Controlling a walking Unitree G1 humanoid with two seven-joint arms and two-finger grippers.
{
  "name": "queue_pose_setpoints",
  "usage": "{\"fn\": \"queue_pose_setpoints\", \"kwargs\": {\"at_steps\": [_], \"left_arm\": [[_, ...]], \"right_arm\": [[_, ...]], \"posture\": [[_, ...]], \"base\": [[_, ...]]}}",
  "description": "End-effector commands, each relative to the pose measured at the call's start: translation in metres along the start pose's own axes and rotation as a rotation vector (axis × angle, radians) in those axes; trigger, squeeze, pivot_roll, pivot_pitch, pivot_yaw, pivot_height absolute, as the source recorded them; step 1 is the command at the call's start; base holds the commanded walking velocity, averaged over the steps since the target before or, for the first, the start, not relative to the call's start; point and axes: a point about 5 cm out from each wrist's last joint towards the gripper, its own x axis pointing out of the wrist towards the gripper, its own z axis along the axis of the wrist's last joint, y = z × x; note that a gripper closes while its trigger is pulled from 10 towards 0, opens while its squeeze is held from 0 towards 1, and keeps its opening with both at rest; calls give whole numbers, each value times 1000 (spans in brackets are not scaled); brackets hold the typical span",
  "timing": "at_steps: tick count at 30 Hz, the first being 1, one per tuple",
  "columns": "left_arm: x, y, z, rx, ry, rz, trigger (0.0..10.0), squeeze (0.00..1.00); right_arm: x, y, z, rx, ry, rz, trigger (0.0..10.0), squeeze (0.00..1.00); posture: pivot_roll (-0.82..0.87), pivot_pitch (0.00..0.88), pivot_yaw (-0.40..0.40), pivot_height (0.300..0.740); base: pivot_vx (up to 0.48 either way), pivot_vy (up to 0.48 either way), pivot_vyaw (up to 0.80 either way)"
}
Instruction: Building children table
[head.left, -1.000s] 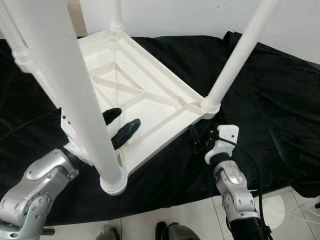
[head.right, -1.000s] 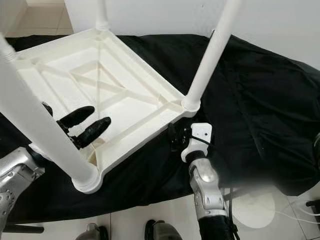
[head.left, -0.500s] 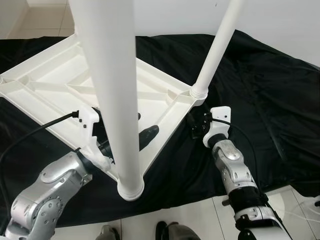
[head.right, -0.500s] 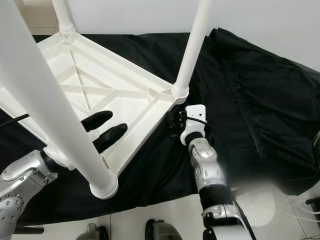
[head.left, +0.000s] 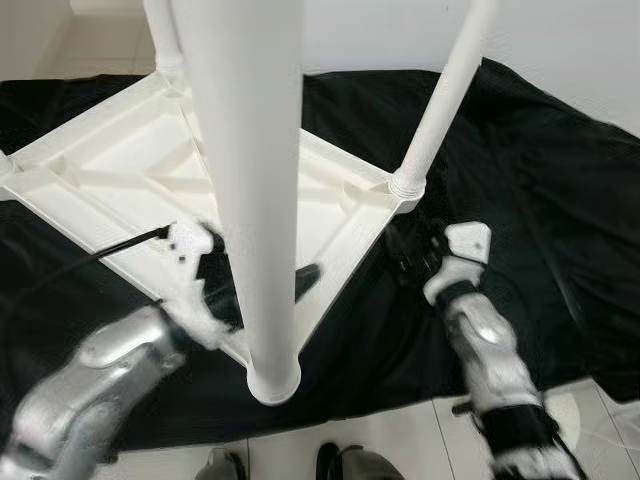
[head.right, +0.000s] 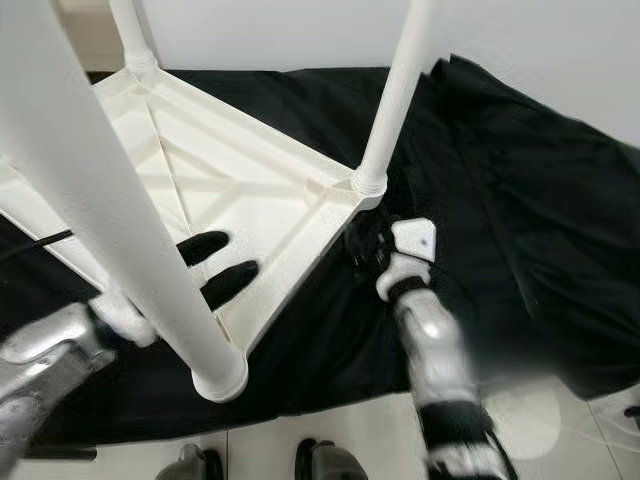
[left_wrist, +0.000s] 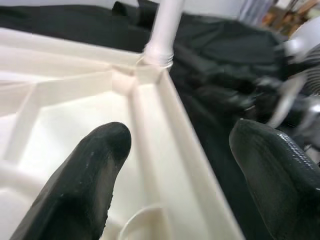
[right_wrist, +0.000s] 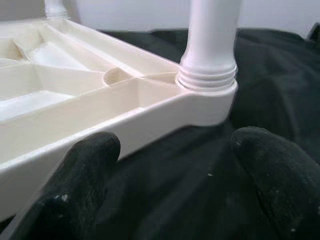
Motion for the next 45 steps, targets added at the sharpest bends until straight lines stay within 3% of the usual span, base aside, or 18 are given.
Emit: {"fn": "queue_pose_setpoints", "kwargs": {"at_steps": [1, 5, 6, 7, 8, 16, 19, 20, 21, 23, 26, 30, 31, 34, 35, 36, 37, 45], "left_arm": [[-6, -9, -5, 24, 44, -215, 10000, 0], [-18, -4, -15, 14, 134, -280, 10000, 0], [-19, -2, -17, 16, 147, -282, 10000, 0], [-19, -2, -17, 16, 147, -282, 10000, 0], [-20, -1, -18, 13, 155, -284, 10000, 0], [-29, 11, -20, 56, 206, -257, 10000, 0], [-29, 14, -20, 60, 200, -235, 10000, 0], [-29, 17, -18, 74, 177, -195, 10000, 0], [-29, 19, -17, 79, 157, -151, 10000, 0], [-27, 25, -15, 87, 100, -22, 10000, 0], [-27, 28, -15, 77, 82, 30, 10000, 0], [-26, 32, -9, 90, -4, 196, 10000, 0], [-25, 32, -8, 70, -52, 290, 10000, 0], [-24, 32, -7, 66, -87, 366, 10000, 0], [-23, 34, -6, 88, -127, 468, 10000, 0], [-23, 34, -6, 88, -127, 468, 10000, 0], [-21, 36, -10, 90, -164, 594, 10000, 0], [-24, 41, -26, 78, -200, 738, 10000, 0]], "right_arm": [[-3, 7, 9, 8, -25, 81, 10000, 0], [-9, 14, 22, 3, -26, 206, 10000, 24], [-10, 17, 24, 10, -22, 242, 10000, 573], [-10, 17, 24, 10, -22, 242, 10000, 573], [-11, 20, 26, 15, -18, 278, 10000, 1000], [-25, 48, 39, 26, 42, 588, 10000, 1000], [-26, 50, 40, 24, 49, 609, 10000, 1000], [-25, 50, 40, 15, 44, 596, 10000, 357], [-23, 48, 38, 18, 44, 547, 10000, 0], [-20, 42, 33, 34, 33, 408, 10000, 0], [-20, 40, 32, 42, 27, 357, 10000, 0], [-20, 32, 26, 48, 22, 158, 10000, 0], [-21, 29, 25, 65, 12, 50, 10000, 0], [-21, 27, 24, 73, 2, -36, 10000, 0], [-21, 25, 22, 63, 7, -140, 10000, 0], [-21, 25, 22, 63, 7, -140, 10000, 0], [-23, 22, 14, 45, 63, -289, 10000, 0], [-33, 15, 0, -34, 120, -382, 10000, 0]], "posture": [[-23, 191, -23, 740], [-33, 194, -19, 740], [-40, 195, -17, 740], [-40, 195, -17, 740], [-42, 196, -17, 740], [-31, 189, -19, 740], [-31, 189, -19, 740], [-25, 185, -22, 740], [-24, 185, -24, 740], [-13, 182, -29, 740], [-11, 182, -27, 740], [0, 184, -35, 740], [2, 185, -36, 740], [3, 185, -36, 740], [12, 184, -42, 740], [12, 184, -42, 740], [15, 179, -45, 740], [4, 170, -41, 740]], "base": [[0, 0, 0], [0, 0, 0], [0, 0, 0], [0, 0, 0], [0, 0, 0], [0, 0, 0], [0, 0, 0], [0, 0, 0], [0, 0, 0], [0, 0, 0], [0, 0, 0], [0, 0, 0], [0, 0, 0], [0, 0, 0], [0, 0, 0], [0, 0, 0], [0, 0, 0], [0, 0, 0]]}}
